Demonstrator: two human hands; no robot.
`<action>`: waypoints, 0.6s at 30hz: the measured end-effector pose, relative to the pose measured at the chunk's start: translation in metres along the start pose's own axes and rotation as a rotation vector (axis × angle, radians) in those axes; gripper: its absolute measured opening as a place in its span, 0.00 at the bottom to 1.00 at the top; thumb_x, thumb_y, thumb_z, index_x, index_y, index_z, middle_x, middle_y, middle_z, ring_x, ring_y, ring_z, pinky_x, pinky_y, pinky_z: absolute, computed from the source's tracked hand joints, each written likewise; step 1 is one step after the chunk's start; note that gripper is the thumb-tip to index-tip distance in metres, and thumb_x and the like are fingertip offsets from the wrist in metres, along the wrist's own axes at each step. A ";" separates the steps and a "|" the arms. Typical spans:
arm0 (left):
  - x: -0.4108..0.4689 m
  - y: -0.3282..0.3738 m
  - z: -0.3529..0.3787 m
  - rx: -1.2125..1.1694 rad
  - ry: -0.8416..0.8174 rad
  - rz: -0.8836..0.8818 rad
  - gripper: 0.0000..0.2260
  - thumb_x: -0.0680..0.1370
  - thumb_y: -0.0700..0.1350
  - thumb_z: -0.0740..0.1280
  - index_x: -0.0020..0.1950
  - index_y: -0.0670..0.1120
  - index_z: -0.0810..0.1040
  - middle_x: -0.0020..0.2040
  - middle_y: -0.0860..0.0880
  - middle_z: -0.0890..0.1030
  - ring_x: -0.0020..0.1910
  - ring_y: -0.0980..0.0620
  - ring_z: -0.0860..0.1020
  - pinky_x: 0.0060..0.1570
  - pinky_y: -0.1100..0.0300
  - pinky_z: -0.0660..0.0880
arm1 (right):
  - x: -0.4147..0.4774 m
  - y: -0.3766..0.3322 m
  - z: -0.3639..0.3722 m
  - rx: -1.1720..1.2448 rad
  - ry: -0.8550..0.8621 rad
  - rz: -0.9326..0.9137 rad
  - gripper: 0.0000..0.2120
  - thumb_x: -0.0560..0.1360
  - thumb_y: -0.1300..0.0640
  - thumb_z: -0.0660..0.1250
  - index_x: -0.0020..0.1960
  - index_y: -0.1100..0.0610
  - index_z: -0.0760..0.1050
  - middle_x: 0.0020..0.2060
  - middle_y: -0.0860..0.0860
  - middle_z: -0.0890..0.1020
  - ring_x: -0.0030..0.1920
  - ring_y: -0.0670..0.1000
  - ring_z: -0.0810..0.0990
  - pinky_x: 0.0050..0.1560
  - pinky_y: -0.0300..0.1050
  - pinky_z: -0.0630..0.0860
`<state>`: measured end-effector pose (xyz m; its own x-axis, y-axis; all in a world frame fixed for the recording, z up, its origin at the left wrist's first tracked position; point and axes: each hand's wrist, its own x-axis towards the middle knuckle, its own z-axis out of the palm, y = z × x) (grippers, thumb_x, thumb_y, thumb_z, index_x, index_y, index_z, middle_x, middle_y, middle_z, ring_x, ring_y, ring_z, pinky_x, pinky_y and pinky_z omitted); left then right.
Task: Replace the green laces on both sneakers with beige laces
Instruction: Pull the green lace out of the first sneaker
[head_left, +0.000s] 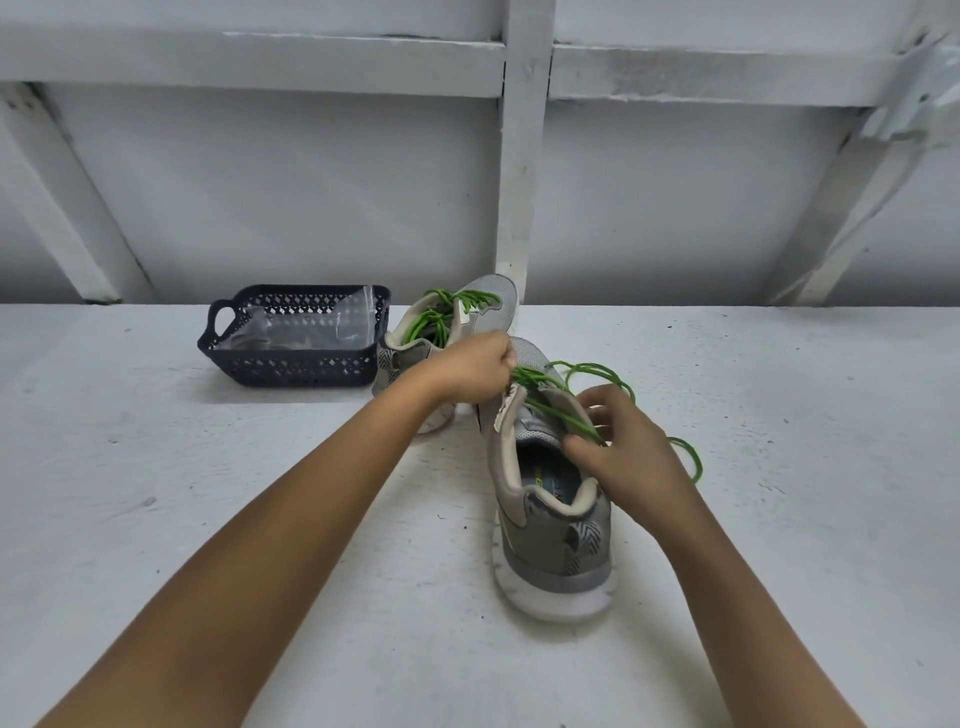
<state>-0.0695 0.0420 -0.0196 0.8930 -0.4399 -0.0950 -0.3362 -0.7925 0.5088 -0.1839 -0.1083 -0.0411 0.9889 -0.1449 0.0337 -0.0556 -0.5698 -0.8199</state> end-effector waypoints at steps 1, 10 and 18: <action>0.001 0.001 -0.003 -0.007 -0.014 -0.004 0.03 0.81 0.41 0.55 0.50 0.45 0.68 0.41 0.53 0.70 0.45 0.50 0.70 0.34 0.62 0.63 | 0.000 0.000 0.001 0.014 0.003 0.009 0.13 0.73 0.60 0.66 0.54 0.49 0.70 0.46 0.46 0.77 0.42 0.41 0.76 0.36 0.33 0.70; 0.011 0.005 -0.002 -0.606 0.040 -0.118 0.08 0.79 0.36 0.58 0.46 0.48 0.71 0.35 0.49 0.72 0.33 0.53 0.69 0.31 0.62 0.67 | 0.000 0.000 0.002 0.020 0.015 0.026 0.12 0.73 0.61 0.65 0.53 0.49 0.69 0.46 0.48 0.76 0.40 0.40 0.74 0.38 0.35 0.70; -0.007 -0.013 -0.011 -0.286 0.112 -0.083 0.04 0.76 0.40 0.66 0.48 0.45 0.79 0.41 0.49 0.80 0.38 0.53 0.77 0.48 0.55 0.76 | 0.002 -0.001 0.002 -0.003 0.001 0.023 0.12 0.73 0.61 0.65 0.53 0.49 0.68 0.47 0.48 0.75 0.40 0.39 0.73 0.35 0.34 0.69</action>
<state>-0.0686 0.0599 -0.0158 0.9467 -0.3166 -0.0592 -0.1773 -0.6657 0.7248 -0.1819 -0.1061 -0.0420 0.9872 -0.1589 0.0157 -0.0785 -0.5684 -0.8190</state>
